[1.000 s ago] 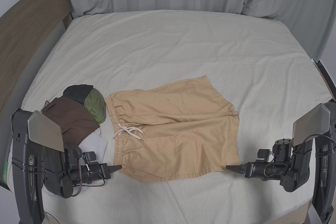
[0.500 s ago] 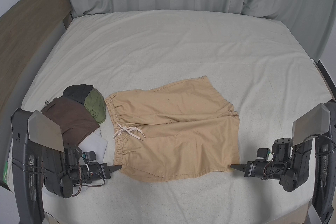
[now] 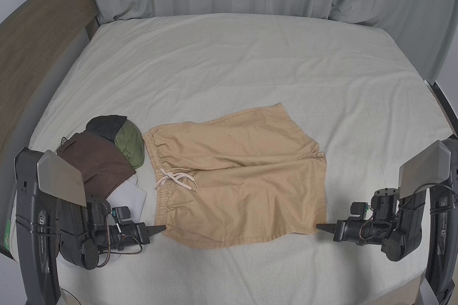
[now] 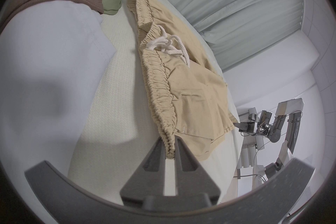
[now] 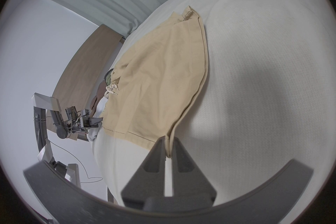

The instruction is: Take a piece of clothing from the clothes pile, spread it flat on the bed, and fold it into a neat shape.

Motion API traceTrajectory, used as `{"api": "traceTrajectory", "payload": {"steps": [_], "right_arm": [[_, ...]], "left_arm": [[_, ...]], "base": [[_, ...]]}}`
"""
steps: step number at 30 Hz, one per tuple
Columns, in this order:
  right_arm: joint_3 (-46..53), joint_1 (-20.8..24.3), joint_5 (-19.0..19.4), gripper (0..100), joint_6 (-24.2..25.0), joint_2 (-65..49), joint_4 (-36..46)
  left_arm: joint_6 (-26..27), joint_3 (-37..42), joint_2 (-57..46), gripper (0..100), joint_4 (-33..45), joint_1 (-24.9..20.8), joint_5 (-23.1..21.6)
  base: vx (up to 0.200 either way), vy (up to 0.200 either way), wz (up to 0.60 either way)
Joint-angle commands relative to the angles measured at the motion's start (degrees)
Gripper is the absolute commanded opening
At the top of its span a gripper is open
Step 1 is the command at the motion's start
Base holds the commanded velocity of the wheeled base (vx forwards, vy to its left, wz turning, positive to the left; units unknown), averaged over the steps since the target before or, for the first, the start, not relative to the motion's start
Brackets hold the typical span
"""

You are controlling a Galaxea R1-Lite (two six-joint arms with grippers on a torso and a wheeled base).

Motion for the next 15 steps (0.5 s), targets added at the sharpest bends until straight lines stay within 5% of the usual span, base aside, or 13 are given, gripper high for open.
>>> {"api": "traceTrajectory", "payload": {"steps": [1,15], "right_arm": [[1.48,-0.38,-0.13,0,-1.06,-0.72,0.01],[6.84,-0.90,1.10,0,-10.47,-0.90,0.10]], "left_arm": [[0.07,0.34,-0.76,0,-0.12,1.81,-1.33],[8.60,6.84,-3.05,0,-0.03,5.41,-8.88]], "base": [[0.000,0.000,0.00],[0.000,0.000,0.00]]}}
